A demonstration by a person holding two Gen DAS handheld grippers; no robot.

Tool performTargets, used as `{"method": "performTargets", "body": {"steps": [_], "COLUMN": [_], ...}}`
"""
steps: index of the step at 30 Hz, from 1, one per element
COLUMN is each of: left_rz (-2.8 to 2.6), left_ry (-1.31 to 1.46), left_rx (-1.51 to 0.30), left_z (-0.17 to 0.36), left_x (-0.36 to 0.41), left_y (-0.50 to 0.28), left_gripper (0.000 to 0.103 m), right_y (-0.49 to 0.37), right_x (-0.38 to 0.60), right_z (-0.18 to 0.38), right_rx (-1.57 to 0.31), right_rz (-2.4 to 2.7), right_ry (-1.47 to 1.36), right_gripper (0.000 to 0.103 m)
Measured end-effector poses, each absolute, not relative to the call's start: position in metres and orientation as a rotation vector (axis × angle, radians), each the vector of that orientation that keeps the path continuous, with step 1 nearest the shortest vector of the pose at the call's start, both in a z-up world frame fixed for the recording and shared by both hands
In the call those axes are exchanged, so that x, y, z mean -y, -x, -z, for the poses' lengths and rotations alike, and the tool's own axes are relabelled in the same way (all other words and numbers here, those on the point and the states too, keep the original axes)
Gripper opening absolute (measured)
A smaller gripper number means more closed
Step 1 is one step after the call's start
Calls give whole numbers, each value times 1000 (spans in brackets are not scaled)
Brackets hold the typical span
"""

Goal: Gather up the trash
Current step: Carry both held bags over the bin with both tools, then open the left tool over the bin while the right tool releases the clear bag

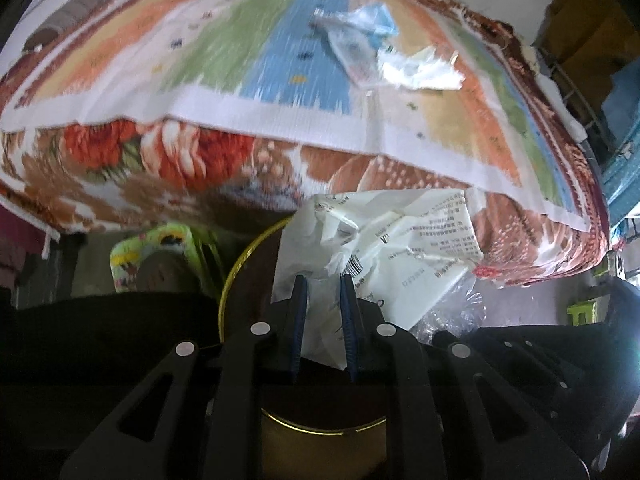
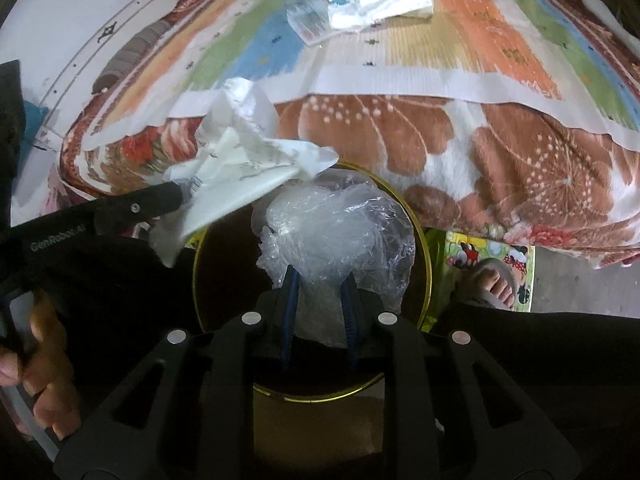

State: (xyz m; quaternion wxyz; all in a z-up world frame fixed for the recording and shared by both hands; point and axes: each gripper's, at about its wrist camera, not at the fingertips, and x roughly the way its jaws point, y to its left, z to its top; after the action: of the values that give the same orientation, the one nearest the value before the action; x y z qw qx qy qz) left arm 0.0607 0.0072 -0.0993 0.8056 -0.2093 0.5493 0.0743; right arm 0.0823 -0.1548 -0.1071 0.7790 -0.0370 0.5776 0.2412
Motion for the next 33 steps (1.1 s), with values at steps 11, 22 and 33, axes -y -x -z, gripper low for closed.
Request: {"method": "performTargets", "body": {"steps": [11, 22, 33], "left_rz": [-138, -153, -227], "left_ry": [539, 521, 449], "left_rx": [-1230, -1176, -1013], "left_z": [121, 110, 77], "left_x": [-7, -11, -21], "left_y": [-66, -65, -63], "left_gripper": [56, 69, 91], "right_y": [-87, -89, -95], "right_x": [156, 165, 173], "right_z": [119, 103, 84], "right_rx": [-1278, -1233, -1159], "right_rz": [-495, -507, -493], "right_ry": [68, 21, 10], "right_gripper": [51, 62, 79]}}
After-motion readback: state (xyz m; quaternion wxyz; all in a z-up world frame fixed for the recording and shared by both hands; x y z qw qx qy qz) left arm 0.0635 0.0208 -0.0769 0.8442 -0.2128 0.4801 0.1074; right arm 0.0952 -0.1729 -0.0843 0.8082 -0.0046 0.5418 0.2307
